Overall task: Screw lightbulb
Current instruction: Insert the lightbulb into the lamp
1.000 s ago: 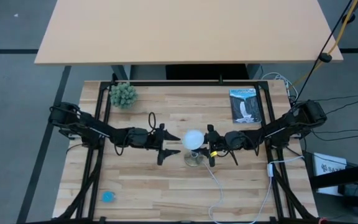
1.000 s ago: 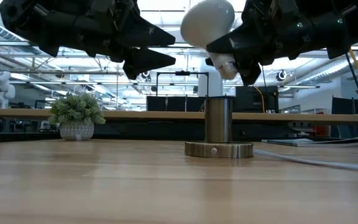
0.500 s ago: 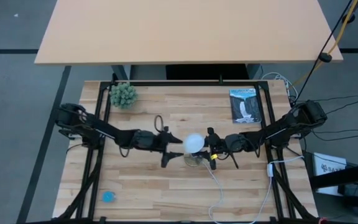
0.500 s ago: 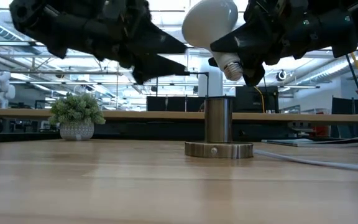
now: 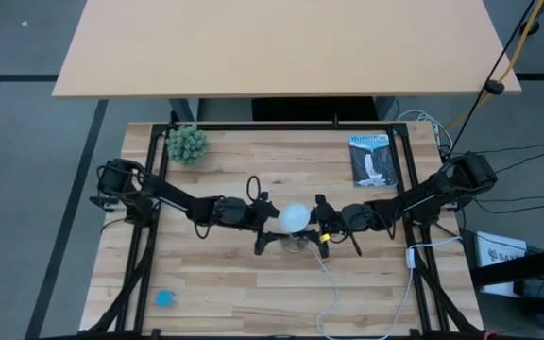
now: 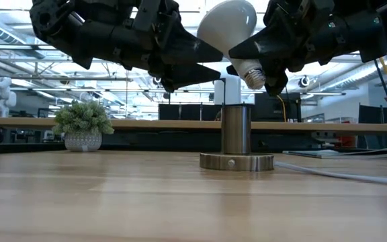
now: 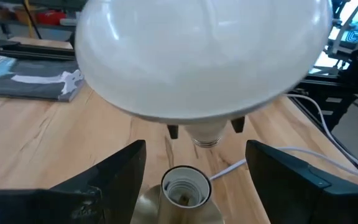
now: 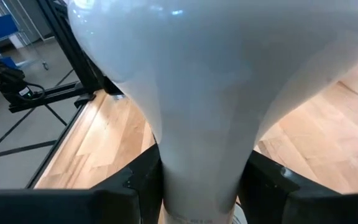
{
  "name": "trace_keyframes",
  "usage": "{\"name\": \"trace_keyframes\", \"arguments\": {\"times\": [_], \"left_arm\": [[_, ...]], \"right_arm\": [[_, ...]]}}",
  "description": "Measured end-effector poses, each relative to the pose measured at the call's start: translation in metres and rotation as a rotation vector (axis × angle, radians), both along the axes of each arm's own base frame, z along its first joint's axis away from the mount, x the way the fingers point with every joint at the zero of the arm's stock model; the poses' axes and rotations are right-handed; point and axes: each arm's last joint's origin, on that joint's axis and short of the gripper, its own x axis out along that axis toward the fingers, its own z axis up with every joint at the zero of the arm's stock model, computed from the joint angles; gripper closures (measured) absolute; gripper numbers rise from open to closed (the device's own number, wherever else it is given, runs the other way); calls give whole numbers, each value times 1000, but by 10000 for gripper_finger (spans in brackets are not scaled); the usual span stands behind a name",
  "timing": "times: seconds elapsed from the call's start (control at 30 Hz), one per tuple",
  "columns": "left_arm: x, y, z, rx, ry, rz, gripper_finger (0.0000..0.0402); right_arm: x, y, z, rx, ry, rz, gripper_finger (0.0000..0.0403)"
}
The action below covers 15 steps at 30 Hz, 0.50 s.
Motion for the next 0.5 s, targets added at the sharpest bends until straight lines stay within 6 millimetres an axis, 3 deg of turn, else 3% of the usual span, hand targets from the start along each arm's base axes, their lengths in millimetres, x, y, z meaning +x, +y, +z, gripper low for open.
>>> {"name": "trace_keyframes", "arguments": {"times": [0.5], "left_arm": [[0, 2, 2, -3, -15, -14, 120]], "right_arm": [[5, 0, -6, -71, 94, -42, 236]]}}
